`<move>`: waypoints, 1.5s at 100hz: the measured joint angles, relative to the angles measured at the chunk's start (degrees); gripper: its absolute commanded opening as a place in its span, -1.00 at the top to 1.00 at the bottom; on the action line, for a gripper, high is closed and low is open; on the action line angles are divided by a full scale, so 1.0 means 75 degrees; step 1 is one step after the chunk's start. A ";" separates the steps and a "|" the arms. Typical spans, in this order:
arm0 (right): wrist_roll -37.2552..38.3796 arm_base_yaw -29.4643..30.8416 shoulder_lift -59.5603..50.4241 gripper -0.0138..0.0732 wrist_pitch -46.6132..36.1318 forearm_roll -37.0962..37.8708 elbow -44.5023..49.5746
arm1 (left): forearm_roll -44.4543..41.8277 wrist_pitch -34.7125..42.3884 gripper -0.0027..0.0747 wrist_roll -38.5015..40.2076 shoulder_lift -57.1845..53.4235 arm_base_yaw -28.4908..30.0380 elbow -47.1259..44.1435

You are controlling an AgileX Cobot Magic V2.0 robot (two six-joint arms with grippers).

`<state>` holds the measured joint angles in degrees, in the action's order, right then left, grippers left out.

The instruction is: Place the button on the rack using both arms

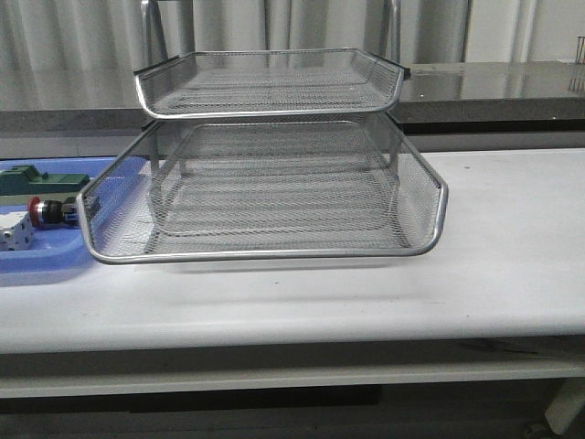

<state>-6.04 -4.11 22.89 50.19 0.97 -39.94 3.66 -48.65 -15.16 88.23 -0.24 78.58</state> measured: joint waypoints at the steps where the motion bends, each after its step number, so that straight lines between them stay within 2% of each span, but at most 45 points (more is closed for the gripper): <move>1: 0.0000 0.0000 0.0000 0.85 0.0000 0.0000 0.0000 | 0.0000 -0.0035 0.85 -0.0017 0.0019 0.0000 0.0023; 9: 0.0000 0.0000 0.0000 0.85 0.0000 0.0000 0.0000 | 0.0000 -0.0168 0.58 -0.0120 0.0168 0.0000 0.0217; 16: 0.0000 0.0000 0.0000 0.85 0.0000 0.0000 0.0000 | 0.0000 -0.0213 0.18 -0.0257 0.0216 0.0000 0.0286; 26: 0.0000 0.0000 0.0000 0.85 0.0000 0.0000 0.0000 | 0.0000 -0.0246 -0.51 -0.0775 0.0233 0.0000 0.0304; 35: 0.0000 0.0000 0.0000 0.85 0.0000 0.0000 0.0000 | 0.0000 -0.0246 -0.86 -0.1125 0.0233 0.0000 0.0304; 51: 0.0000 0.0000 0.0000 0.85 0.0000 0.0000 0.0000 | 0.0000 0.0153 -0.82 -0.1756 0.0249 0.0000 0.0304; 73: 0.0000 0.0000 0.0000 0.85 0.0000 0.0000 0.0000 | -0.0026 0.0726 -0.77 -0.3696 0.0535 -0.0271 0.0304; 82: 0.0000 0.0000 0.0000 0.85 0.0000 0.0000 0.0000 | -0.0062 0.0947 -0.77 -0.4171 0.0844 -0.0425 0.0355; 108: 0.0000 0.0000 0.0000 0.85 0.0000 0.0000 0.0000 | -0.0248 0.0944 -0.77 -0.4391 0.2330 -0.0605 0.1223; 150: 0.0000 0.0000 0.0000 0.85 0.0000 0.0000 0.0000 | -0.0929 -0.0236 -0.77 -0.4391 0.4567 -0.0622 0.3564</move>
<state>-6.04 -4.11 22.89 50.19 0.97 -39.94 -3.30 -50.42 -48.10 122.48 -4.91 105.31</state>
